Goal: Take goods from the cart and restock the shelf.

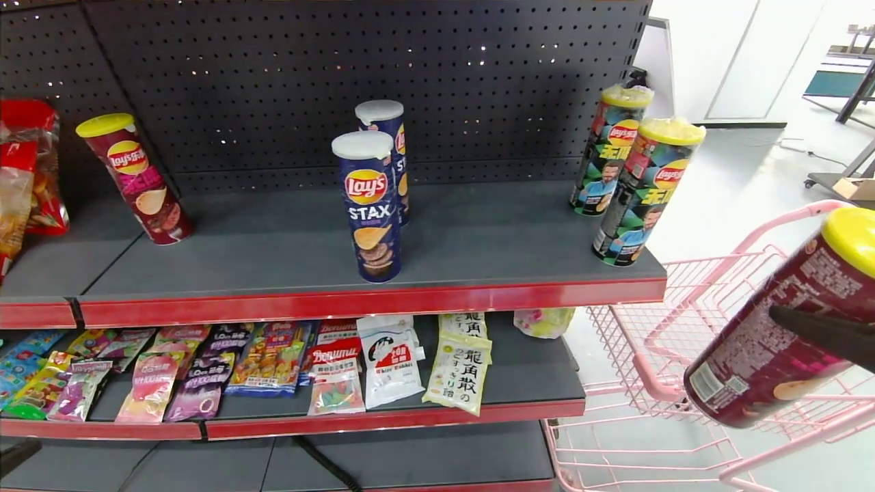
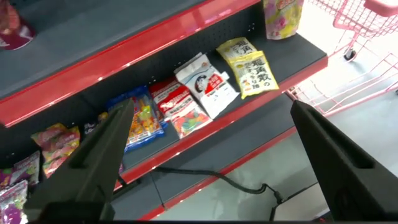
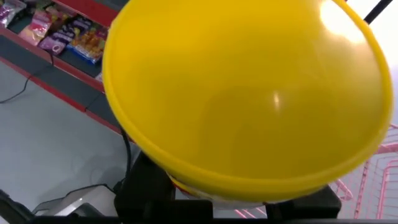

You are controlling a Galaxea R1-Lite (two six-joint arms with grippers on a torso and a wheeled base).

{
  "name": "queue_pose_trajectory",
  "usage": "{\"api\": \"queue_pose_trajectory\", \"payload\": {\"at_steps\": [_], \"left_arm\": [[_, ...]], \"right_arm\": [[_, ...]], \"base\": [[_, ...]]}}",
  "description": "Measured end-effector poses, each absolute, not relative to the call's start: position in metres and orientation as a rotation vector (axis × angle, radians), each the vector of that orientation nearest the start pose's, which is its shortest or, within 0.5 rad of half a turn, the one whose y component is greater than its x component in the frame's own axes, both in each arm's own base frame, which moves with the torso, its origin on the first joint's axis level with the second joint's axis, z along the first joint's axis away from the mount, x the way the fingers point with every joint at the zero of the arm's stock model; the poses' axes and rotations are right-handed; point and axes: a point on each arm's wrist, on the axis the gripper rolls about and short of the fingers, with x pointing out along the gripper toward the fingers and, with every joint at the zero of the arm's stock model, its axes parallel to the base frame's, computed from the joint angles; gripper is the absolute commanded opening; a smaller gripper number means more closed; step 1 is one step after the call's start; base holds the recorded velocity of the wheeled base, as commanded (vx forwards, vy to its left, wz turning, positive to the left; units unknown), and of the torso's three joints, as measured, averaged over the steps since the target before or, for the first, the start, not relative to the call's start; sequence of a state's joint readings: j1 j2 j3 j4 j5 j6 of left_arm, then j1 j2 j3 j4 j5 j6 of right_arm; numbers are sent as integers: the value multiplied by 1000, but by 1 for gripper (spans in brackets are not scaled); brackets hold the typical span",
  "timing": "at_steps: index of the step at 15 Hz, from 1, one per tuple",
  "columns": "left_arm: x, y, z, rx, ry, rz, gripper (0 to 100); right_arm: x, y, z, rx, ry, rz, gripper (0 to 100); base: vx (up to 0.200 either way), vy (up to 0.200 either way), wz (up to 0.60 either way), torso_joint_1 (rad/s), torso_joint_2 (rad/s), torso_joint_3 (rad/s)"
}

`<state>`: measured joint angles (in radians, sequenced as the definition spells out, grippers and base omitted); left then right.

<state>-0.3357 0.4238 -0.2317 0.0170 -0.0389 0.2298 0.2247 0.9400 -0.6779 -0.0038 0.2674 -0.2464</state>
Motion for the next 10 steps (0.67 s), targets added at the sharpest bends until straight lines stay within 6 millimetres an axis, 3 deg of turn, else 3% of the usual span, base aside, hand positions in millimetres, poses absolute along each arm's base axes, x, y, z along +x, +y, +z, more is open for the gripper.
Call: {"api": "queue_pose_trajectory", "payload": {"at_steps": [4,10], "left_arm": [[12,-5,143,264,163,-384,100],[12,-4,145,272,155,-373,100]], "right_arm": [[105,30,254,-252,116,463,0],[95,42,253,-189,93,708,0]], "base": [[0,200,0,1,4,2],[0,200,0,2,3,2]]}}
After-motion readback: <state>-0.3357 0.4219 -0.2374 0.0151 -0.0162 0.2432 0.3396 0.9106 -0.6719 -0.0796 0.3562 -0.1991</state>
